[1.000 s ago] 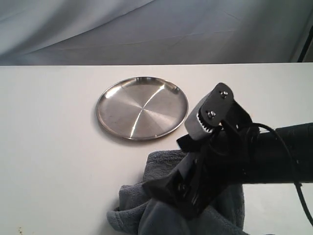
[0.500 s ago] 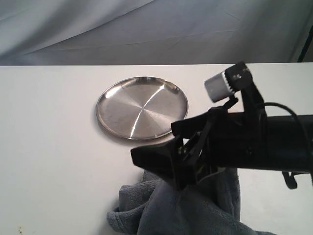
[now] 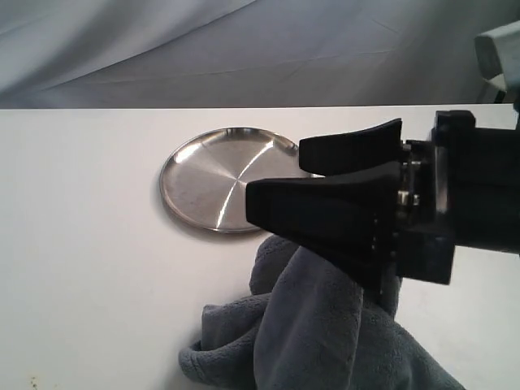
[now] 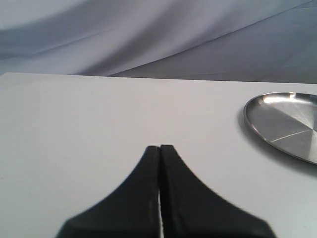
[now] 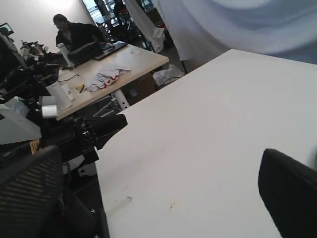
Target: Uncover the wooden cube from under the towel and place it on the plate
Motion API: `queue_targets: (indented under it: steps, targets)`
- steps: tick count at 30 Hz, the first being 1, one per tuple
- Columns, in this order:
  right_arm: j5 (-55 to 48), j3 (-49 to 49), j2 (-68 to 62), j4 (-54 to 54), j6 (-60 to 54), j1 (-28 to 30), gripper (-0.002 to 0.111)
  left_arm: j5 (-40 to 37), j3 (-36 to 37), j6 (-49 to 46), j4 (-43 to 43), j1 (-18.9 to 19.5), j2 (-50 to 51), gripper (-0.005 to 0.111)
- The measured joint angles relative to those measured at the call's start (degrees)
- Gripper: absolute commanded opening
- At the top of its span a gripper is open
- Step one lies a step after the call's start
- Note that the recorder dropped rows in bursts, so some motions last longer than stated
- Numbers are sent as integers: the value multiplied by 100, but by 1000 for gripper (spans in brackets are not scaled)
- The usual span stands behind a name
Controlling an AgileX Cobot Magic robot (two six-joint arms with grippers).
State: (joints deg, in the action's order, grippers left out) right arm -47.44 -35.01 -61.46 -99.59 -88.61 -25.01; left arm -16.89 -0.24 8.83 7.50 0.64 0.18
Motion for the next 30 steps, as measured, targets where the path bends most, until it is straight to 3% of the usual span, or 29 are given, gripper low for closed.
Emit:
queue_targets:
  steps: [7, 19, 25, 30]
  targets:
    - [-99, 0, 348, 0, 885, 0, 103, 0, 0, 0, 0, 0, 0, 0]
    - [-63, 0, 1742, 0, 1358, 0, 103, 0, 0, 0, 0, 0, 0, 0]
    - [-416, 0, 1864, 0, 517, 0, 103, 0, 0, 0, 0, 0, 0, 0]
    - [-461, 0, 1864, 0, -1077, 0, 103, 0, 0, 0, 0, 0, 0, 0]
